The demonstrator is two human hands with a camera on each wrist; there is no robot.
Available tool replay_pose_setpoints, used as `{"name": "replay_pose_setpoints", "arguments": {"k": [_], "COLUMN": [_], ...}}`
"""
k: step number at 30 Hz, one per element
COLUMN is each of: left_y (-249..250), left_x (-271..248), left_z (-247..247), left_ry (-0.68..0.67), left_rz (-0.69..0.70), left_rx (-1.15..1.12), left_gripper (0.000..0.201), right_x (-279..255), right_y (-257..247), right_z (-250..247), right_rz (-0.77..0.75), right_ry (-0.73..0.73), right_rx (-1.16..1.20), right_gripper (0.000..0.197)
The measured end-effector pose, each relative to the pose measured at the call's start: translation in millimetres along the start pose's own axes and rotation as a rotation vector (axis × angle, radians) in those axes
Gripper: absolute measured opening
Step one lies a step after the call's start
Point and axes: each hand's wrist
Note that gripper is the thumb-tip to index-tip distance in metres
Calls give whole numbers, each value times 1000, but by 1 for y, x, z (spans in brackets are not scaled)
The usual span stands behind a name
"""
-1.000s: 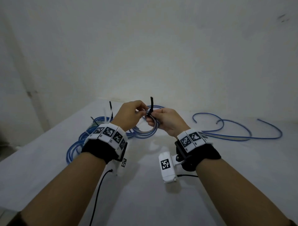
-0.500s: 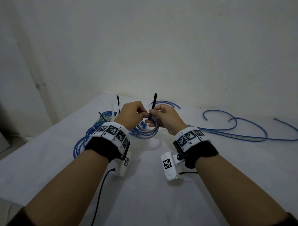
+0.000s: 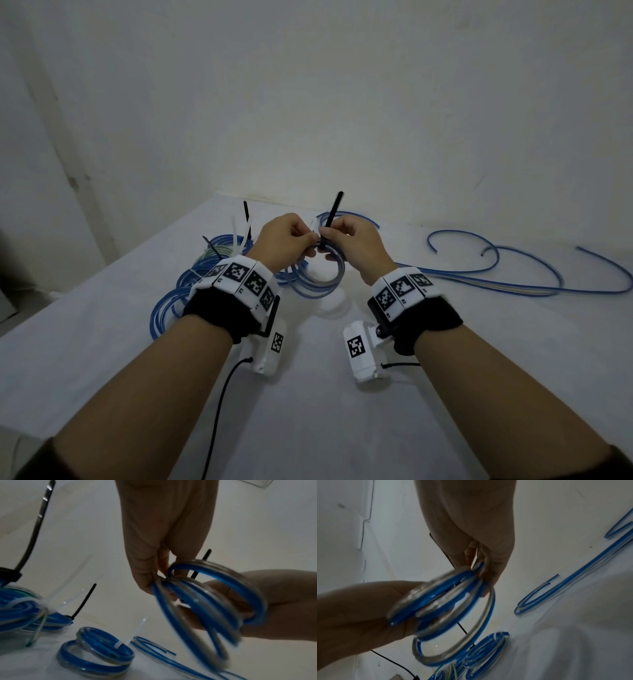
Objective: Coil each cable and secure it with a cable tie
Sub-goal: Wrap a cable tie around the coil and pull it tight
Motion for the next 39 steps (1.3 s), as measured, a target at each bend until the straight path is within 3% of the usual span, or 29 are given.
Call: {"name": "replay_pose_setpoints", "arguments": {"k": [3, 6, 12, 14, 18, 24, 32, 34, 37, 39], "left_y": [6, 13, 21, 23, 30, 45, 35, 36, 38, 36], "left_x": [0, -1, -4, -5, -9, -21, -14, -13, -9, -4], "left_z": [4, 10, 33, 41, 53, 59, 58, 59, 60, 59], "left_ry": [100, 208, 299, 293, 244, 154, -22, -42, 5, 90], "left_rz": [14, 46, 103, 111, 180, 382, 296, 281, 247, 320], "left_rx": [-10, -57, -138, -152, -97, 97, -139, -229, -281, -131], "left_gripper": [17, 20, 23, 22, 6, 16, 9, 8, 4, 10], "right_x": [-2, -4, -12, -13, -12, -7, -13, -13, -14, -14], "right_y": [-2, -5, -19, -21, -18, -13, -5, -2, 0, 1], "right_z": [-7, -14, -22, -25, -25, -45, -73, -75, -77, -79], "right_rz": [-41, -24, 240, 263, 199, 211, 151, 115, 95, 93], "right_ry": [103, 173, 69, 82, 108, 137, 45, 60, 70, 72], "right_rx": [-96, -102, 593, 705, 513, 428, 320, 344, 297, 279], "right_gripper": [8, 17, 12, 11, 14, 15, 1, 11, 24, 25]}}
Point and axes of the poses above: each hand's wrist, its own x-axis towards the middle knuckle, its own z-axis out of the palm, y = z × x, and after that the axes turned 1 degree about -z, right-handed
